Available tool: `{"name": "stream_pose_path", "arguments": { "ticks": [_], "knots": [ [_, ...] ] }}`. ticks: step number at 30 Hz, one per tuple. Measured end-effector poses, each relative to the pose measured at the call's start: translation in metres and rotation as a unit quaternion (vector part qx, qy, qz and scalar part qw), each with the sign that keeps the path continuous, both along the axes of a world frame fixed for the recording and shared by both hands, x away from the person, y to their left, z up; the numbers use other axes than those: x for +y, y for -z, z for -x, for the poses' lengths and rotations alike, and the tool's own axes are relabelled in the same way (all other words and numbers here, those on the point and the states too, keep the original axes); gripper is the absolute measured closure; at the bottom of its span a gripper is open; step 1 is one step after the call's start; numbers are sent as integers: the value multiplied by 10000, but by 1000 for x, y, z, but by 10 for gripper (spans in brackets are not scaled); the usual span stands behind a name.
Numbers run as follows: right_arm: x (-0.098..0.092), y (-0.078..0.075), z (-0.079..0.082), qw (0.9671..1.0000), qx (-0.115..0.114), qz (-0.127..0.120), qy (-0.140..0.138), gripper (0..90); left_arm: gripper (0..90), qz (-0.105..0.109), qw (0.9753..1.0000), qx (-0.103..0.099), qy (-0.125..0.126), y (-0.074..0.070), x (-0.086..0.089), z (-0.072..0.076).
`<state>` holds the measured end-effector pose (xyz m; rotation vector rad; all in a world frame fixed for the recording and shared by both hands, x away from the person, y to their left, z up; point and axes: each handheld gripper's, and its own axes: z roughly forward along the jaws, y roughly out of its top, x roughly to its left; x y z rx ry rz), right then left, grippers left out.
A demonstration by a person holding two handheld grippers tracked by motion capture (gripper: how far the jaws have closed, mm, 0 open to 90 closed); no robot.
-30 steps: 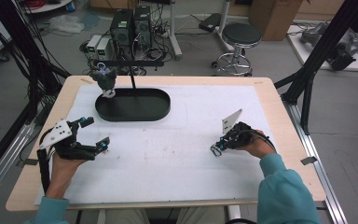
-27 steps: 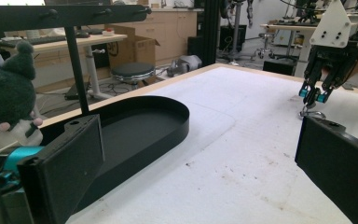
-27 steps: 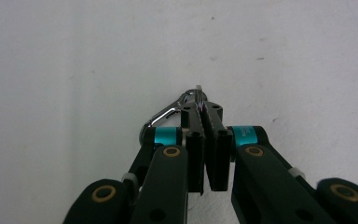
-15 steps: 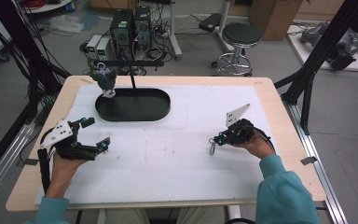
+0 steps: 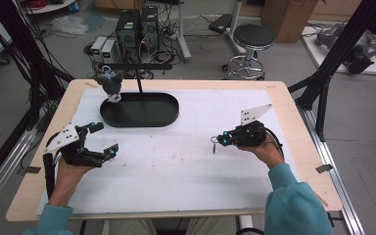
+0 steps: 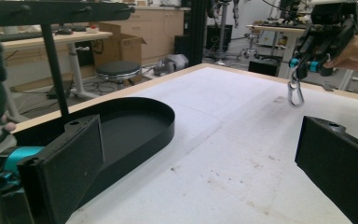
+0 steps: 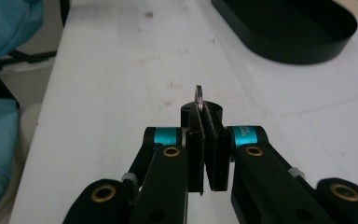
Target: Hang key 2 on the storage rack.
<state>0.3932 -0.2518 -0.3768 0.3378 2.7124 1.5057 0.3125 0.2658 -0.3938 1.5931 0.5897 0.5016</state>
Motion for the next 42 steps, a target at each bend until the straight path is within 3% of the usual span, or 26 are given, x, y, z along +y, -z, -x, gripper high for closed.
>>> {"name": "stream_pose_path", "arguments": {
  "ticks": [7, 14, 24, 35, 42],
  "knots": [
    [11, -12, 2, 9982, -56, -595, -10, 884, 17, -254, 9991, 36, 337, -14, -14, -10],
    [32, -21, -1, 9958, -167, -884, -164, 884, 17, -367, 9976, 118, 582, -22, -27, -18],
    [66, -30, 0, 9933, -199, -1050, -448, 885, 17, -386, 9948, 254, 910, -38, -38, -29],
    [90, -39, 0, 9883, -339, -1354, -617, 885, 17, -503, 9878, 373, 1426, -54, -77, -42],
    [99, -41, 1, 9873, -328, -1380, -709, 885, 17, -509, 9853, 385, 1584, -61, -94, -45]
  ]
}}
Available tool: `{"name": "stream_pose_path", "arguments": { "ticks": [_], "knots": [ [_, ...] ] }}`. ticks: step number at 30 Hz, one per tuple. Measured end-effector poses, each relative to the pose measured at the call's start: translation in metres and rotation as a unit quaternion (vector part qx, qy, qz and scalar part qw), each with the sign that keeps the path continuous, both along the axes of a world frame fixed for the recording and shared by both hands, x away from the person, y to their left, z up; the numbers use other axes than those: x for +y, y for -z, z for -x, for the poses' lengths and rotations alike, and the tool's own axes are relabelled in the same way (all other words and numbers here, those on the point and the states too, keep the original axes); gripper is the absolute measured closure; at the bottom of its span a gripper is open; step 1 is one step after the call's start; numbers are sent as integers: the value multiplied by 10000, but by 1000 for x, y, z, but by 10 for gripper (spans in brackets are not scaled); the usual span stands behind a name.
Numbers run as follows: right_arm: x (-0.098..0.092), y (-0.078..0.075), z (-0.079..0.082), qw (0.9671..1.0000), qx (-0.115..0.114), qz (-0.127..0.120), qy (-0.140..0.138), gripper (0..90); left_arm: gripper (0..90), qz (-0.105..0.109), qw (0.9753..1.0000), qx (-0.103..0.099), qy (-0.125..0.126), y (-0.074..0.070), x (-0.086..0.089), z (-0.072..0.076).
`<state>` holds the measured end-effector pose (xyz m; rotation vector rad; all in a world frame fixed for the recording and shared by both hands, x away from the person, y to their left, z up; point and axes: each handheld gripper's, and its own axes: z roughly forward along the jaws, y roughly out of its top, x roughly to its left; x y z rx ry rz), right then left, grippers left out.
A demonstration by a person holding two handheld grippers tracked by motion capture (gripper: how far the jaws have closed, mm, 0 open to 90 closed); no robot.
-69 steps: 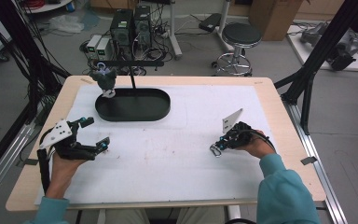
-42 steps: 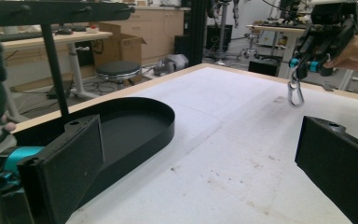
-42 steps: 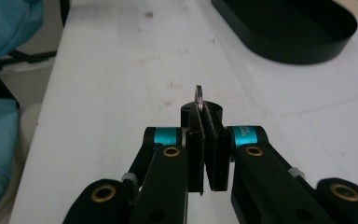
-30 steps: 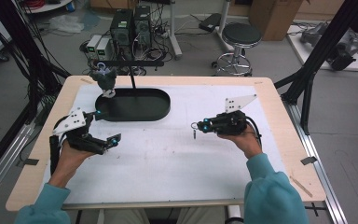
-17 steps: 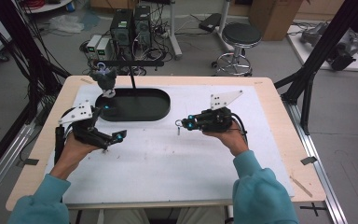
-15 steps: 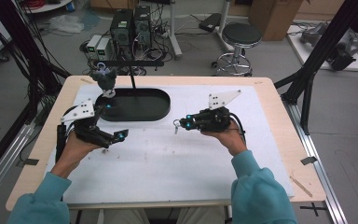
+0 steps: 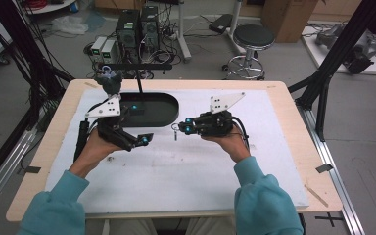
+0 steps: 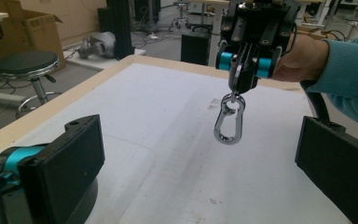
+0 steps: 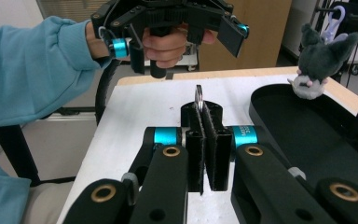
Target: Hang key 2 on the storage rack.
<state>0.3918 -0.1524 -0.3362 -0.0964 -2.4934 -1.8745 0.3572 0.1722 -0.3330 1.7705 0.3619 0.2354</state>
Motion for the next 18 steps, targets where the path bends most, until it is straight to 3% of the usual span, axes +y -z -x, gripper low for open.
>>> {"name": "stream_pose_path", "arguments": {
  "ticks": [9, 18],
  "knots": [
    [12, -5, 0, 9999, -70, -101, -98, 885, 21, -60, 9997, 17, 240, -5, -18, -2],
    [16, -8, 0, 9998, -57, -116, -140, 884, 44, -76, 9989, 158, 442, -2, -24, -4]
  ]
}}
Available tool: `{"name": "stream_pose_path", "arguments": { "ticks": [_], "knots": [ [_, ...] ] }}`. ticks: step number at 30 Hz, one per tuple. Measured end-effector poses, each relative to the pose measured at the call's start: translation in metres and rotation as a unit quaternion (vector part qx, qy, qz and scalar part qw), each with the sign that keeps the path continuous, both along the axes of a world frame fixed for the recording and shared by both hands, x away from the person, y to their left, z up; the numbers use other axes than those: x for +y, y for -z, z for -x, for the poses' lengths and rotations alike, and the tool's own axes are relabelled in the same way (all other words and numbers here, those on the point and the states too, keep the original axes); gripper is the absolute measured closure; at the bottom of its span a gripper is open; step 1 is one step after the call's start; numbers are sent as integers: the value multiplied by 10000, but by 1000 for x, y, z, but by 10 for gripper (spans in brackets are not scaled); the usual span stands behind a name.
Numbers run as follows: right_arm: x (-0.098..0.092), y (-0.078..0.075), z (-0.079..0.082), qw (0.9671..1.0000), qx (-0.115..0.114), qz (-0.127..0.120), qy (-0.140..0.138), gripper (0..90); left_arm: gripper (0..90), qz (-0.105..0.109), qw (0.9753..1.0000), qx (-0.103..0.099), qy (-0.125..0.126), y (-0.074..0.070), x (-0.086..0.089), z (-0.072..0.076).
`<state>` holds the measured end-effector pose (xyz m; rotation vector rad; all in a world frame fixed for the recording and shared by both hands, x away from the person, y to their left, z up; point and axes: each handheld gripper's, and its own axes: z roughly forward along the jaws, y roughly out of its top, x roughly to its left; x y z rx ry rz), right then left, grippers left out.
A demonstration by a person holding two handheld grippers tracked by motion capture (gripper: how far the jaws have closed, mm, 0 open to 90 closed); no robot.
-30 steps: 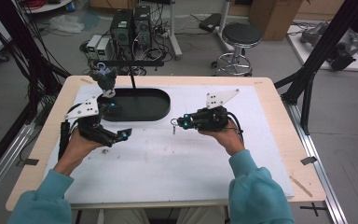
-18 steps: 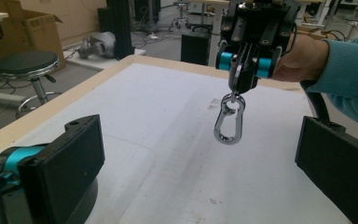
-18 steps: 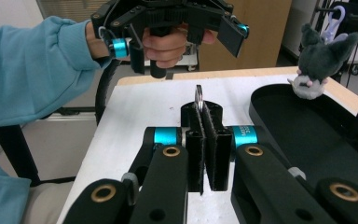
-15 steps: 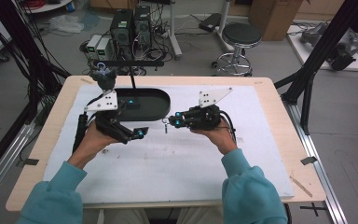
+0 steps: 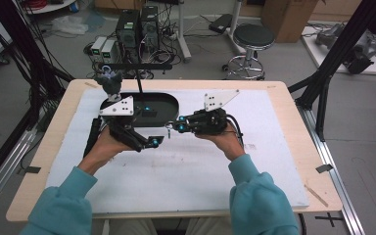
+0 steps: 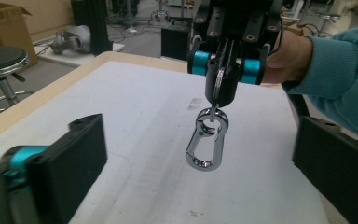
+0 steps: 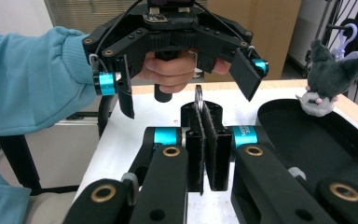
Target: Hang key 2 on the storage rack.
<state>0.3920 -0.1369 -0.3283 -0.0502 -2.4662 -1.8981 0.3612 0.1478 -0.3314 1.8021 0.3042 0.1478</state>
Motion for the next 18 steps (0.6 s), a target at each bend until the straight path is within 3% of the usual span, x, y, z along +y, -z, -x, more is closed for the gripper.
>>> {"name": "stream_pose_path", "arguments": {
  "ticks": [2, 6, 10, 18],
  "knots": [
    [0, 0, 0, 10000, 31, 5, -2, 884, 119, 3, 10000, -43, 67, 0, 0, 0],
    [1, 1, -1, 10000, -8, -10, -43, 884, 166, -18, 9999, -23, 170, -1, 0, 0],
    [3, 1, 0, 10000, -3, 4, -82, 884, 286, 107, 9996, -6, 257, -2, 1, 0],
    [4, 1, 1, 9999, -25, 19, -143, 884, 521, 112, 9990, -12, 425, -4, 0, 2]
  ]
}}
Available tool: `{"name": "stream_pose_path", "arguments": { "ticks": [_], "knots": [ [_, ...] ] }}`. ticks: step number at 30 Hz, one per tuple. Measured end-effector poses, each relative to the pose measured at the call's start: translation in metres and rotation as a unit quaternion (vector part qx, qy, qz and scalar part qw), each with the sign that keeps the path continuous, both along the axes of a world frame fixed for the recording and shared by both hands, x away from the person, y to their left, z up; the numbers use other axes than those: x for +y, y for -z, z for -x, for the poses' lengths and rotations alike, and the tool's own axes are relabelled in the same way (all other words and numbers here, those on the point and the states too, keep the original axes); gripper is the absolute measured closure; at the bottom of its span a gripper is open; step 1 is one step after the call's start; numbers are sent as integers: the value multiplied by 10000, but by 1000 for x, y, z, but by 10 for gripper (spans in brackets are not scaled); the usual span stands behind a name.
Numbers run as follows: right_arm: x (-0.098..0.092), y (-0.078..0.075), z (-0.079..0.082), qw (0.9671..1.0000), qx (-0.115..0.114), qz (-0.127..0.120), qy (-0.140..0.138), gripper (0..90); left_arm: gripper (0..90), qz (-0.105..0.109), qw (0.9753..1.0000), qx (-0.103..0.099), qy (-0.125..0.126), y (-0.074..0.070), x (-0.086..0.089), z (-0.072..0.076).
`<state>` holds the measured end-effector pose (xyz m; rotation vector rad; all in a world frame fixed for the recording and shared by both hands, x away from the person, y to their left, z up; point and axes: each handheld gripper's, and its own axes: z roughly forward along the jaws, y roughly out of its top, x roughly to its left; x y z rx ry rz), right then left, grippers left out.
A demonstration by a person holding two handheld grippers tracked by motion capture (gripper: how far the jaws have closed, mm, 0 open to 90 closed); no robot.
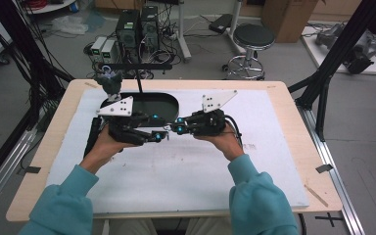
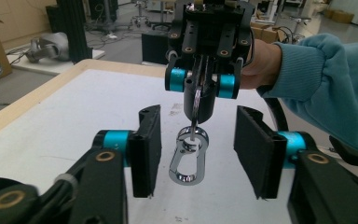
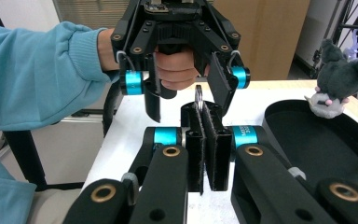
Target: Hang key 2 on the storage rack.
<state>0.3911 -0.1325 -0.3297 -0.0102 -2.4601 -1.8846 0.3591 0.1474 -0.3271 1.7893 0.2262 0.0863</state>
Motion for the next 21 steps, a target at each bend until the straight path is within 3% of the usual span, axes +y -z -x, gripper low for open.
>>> {"name": "stream_pose_path", "arguments": {
  "ticks": [5, 11, 13, 21],
  "knots": [
    [0, -1, 1, 10000, 13, -12, -2, 884, 622, -37, 9999, -60, 80, -3, -2, 0],
    [-1, -1, 2, 10000, -2, -1, -4, 884, 706, -69, 10000, -10, 22, -3, -3, 1],
    [-1, -1, 2, 10000, -1, -7, -4, 884, 742, -86, 9999, -74, -12, -4, -3, 2],
    [-1, -1, 2, 10000, 3, 23, -13, 884, 791, -46, 9999, -123, -13, -5, -2, 2]
  ]
}}
